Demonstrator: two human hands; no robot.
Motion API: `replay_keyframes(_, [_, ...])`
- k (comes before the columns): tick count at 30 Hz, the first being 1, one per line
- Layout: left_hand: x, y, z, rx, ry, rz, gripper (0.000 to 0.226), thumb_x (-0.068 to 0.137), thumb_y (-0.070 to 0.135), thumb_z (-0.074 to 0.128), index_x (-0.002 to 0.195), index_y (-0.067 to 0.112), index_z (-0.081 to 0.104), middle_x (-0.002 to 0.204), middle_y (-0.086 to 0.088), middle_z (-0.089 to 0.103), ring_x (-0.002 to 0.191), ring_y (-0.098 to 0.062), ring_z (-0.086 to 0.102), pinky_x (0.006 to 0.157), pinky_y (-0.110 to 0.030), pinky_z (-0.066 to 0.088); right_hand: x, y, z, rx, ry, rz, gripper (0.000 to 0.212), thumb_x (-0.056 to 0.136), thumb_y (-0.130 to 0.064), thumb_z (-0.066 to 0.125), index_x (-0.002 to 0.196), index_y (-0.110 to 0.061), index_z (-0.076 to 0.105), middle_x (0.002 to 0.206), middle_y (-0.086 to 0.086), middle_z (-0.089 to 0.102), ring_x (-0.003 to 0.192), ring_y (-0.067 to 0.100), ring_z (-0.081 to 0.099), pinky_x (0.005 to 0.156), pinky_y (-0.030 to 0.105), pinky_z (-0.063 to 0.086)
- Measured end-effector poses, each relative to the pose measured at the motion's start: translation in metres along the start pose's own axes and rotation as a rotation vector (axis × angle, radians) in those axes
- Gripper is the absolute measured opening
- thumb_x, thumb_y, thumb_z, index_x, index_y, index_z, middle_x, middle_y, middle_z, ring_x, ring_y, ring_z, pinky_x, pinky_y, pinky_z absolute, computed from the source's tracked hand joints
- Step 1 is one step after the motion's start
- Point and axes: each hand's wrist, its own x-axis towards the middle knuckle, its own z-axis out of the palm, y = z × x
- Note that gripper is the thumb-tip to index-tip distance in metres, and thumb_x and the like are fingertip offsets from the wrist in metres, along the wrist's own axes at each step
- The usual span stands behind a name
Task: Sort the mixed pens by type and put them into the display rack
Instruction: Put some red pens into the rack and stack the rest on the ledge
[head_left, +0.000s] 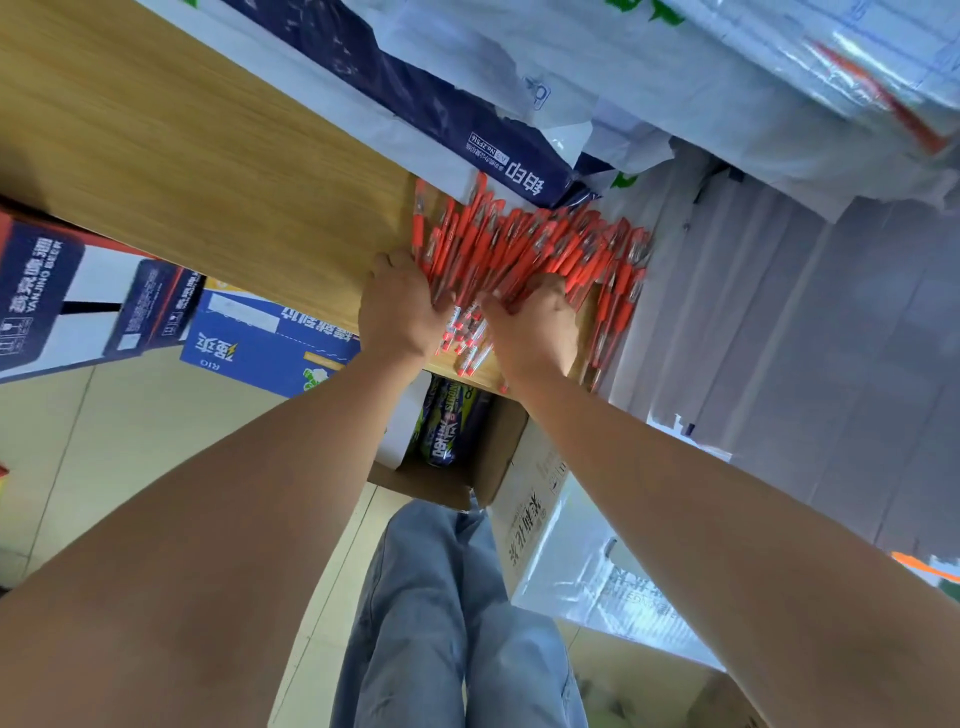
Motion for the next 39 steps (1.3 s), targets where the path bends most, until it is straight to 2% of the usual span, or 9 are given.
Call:
replay_keyframes(3, [0.006,0.003,-0.003,0.067,-0.014,-0.005,0.058,0.089,0.041,0.061,0.121,-0.004,0.046,0.119,-0.021,0.052,0.107,-0.034,0.053,0.085,-0.038,0.044,0.009,-0.002,-0.006,-0.037,0.002,0.008,0.049,0.084,-0.053,0.065,0.103,-0.010,0.052,0.081,0.002,0.062,0.064,0.016,0.056,0.043,0.021,0.032])
replay_keyframes(7, [0.003,0.007,-0.003,0.162,0.004,0.017,0.055,0.091,0.038,0.058,0.122,-0.006,0.043,0.119,-0.022,0.051,0.104,-0.035,0.055,0.081,-0.039,0.046,0.019,-0.005,-0.007,-0.092,-0.018,0.020,0.050,0.083,-0.060,0.061,0.092,-0.010,0.057,0.078,0.001,0.056,0.057,0.009,0.040,0.043,0.021,0.023])
replay_keyframes(13, [0.008,0.003,-0.007,0.176,-0.045,-0.012,0.051,0.092,0.043,0.056,0.114,-0.003,0.051,0.112,-0.019,0.056,0.102,-0.032,0.056,0.073,-0.035,0.041,0.026,-0.014,0.007,-0.033,-0.055,0.067,0.050,0.077,-0.059,0.066,0.083,-0.013,0.051,0.076,0.004,0.055,0.064,0.020,0.050,0.045,0.021,0.025])
replay_keyframes(19, [0.004,-0.004,-0.010,0.171,-0.009,0.023,0.039,0.097,0.033,0.051,0.115,-0.001,0.054,0.114,-0.019,0.055,0.102,-0.032,0.057,0.080,-0.038,0.046,0.032,-0.014,0.013,-0.031,-0.105,0.088,0.059,0.073,-0.068,0.063,0.087,-0.013,0.050,0.086,0.010,0.062,0.075,0.023,0.059,0.049,0.023,0.034])
replay_keyframes(25, [0.008,-0.010,-0.013,0.127,-0.002,0.050,0.041,0.095,0.040,0.052,0.104,0.000,0.060,0.106,-0.018,0.058,0.097,-0.032,0.057,0.076,-0.039,0.044,0.035,-0.019,0.013,-0.017,-0.146,0.125,0.046,0.079,-0.053,0.065,0.077,-0.009,0.052,0.065,0.001,0.050,0.053,0.015,0.048,0.041,0.018,0.029])
replay_keyframes(28, [0.008,-0.014,-0.014,0.075,0.000,0.044,0.038,0.094,0.038,0.052,0.099,0.001,0.060,0.102,-0.017,0.060,0.091,-0.032,0.058,0.073,-0.038,0.043,0.035,-0.018,0.015,-0.032,-0.139,0.122,0.046,0.079,-0.053,0.065,0.077,-0.007,0.055,0.069,0.004,0.055,0.053,0.016,0.048,0.041,0.018,0.028])
replay_keyframes(32, [0.009,-0.015,-0.021,-0.031,-0.025,0.030,0.031,0.094,0.035,0.052,0.091,0.006,0.060,0.090,-0.013,0.064,0.083,-0.033,0.061,0.066,-0.035,0.040,0.031,-0.018,0.019,-0.022,-0.108,0.107,0.055,0.078,-0.059,0.064,0.088,-0.004,0.066,0.079,0.008,0.066,0.066,0.022,0.062,0.042,0.019,0.029])
replay_keyframes(36, [0.012,-0.017,-0.025,-0.107,-0.042,-0.021,0.030,0.095,0.033,0.050,0.099,0.004,0.058,0.092,-0.014,0.065,0.085,-0.034,0.061,0.066,-0.032,0.038,0.028,-0.023,0.017,-0.003,-0.123,0.111,0.046,0.082,-0.049,0.065,0.063,-0.011,0.047,0.058,0.001,0.049,0.048,0.016,0.046,0.042,0.020,0.033])
replay_keyframes(39, [0.010,-0.022,-0.023,-0.146,-0.065,-0.016,0.030,0.096,0.032,0.050,0.104,0.004,0.057,0.094,-0.014,0.066,0.085,-0.034,0.062,0.067,-0.034,0.042,0.025,-0.022,0.018,0.011,-0.128,0.090,0.046,0.086,-0.045,0.062,0.061,-0.015,0.036,0.057,0.001,0.042,0.046,0.015,0.039,0.042,0.021,0.031])
